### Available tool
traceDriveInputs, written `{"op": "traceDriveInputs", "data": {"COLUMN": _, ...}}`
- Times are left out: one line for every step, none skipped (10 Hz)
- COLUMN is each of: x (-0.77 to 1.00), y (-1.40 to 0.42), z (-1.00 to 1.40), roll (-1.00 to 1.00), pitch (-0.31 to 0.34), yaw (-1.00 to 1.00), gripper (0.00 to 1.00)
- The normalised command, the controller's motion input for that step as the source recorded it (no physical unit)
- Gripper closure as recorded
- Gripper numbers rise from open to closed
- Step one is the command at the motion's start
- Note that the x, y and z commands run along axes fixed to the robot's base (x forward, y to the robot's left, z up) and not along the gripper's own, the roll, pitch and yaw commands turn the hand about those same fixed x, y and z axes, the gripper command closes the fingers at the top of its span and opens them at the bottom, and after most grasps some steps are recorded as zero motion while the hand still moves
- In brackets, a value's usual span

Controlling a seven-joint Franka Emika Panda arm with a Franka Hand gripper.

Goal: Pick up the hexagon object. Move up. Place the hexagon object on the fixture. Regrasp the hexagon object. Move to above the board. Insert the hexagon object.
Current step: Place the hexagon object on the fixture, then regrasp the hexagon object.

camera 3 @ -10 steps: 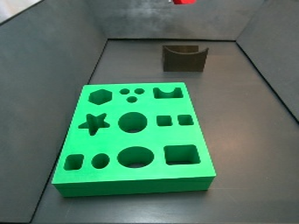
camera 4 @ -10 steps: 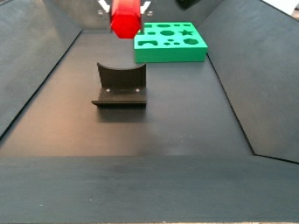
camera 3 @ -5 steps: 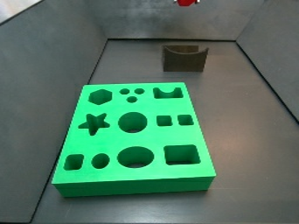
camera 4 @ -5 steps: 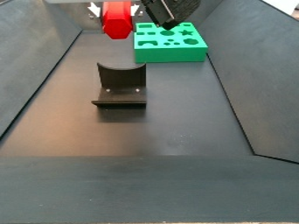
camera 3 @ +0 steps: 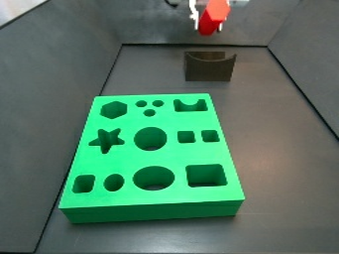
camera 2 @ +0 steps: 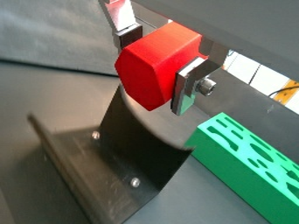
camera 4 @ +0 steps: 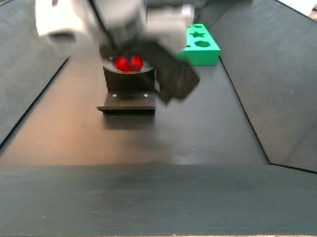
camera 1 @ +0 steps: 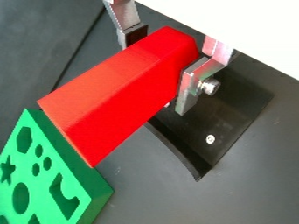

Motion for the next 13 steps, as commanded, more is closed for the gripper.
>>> {"op": "traceDriveInputs", "data": {"x": 0.14, "y": 0.09, "z": -1.00, "roll": -0.63, "pitch": 0.069, "yaw": -0.13, "gripper": 1.00}}
{"op": "traceDriveInputs", "data": {"x": 0.16, "y": 0.10, "z": -1.00, "roll": -0.40, "pitch": 0.057, "yaw": -0.13, "gripper": 1.00}}
{"op": "traceDriveInputs", "data": {"x": 0.16, "y": 0.10, "z": -1.00, "roll": -0.30, "pitch": 0.048, "yaw": -0.13, "gripper": 1.00}}
{"op": "traceDriveInputs", "data": {"x": 0.17, "y": 0.10, "z": -1.00, "roll": -0.21, "pitch": 0.027, "yaw": -0.12, "gripper": 1.00}}
{"op": "traceDriveInputs", "data": {"x": 0.16, "y": 0.10, "z": -0.85, "roll": -0.17, "pitch": 0.005, "yaw": -0.11, "gripper": 1.00}}
{"op": "traceDriveInputs", "data": {"x": 0.13, "y": 0.08, "z": -0.66, "roll": -0.16, "pitch": -0.006, "yaw": -0.10, "gripper": 1.00}}
{"op": "traceDriveInputs", "data": {"x": 0.11, "y": 0.06, "z": -0.49, "roll": -0.14, "pitch": -0.019, "yaw": -0.09, "gripper": 1.00}}
{"op": "traceDriveInputs", "data": {"x": 0.07, "y": 0.05, "z": -0.43, "roll": -0.10, "pitch": -0.026, "yaw": -0.07, "gripper": 1.00}}
{"op": "traceDriveInputs", "data": {"x": 0.07, "y": 0.05, "z": -0.43, "roll": -0.10, "pitch": -0.026, "yaw": -0.06, "gripper": 1.00}}
{"op": "traceDriveInputs", "data": {"x": 0.00, "y": -0.50, "z": -0.17, "roll": 0.00, "pitch": 0.000, "yaw": 0.00, "gripper": 1.00}}
{"op": "traceDriveInputs", "data": {"x": 0.00, "y": 0.00, "z": 0.00, "roll": 0.00, "pitch": 0.000, "yaw": 0.00, "gripper": 0.00}}
{"op": "traceDriveInputs", "data": {"x": 0.00, "y": 0.00, "z": 1.00, "roll": 0.03, "pitch": 0.005, "yaw": 0.00, "gripper": 0.00}}
{"op": "traceDriveInputs", "data": {"x": -0.01, "y": 0.00, "z": 1.00, "roll": 0.04, "pitch": 0.010, "yaw": 0.01, "gripper": 0.00}}
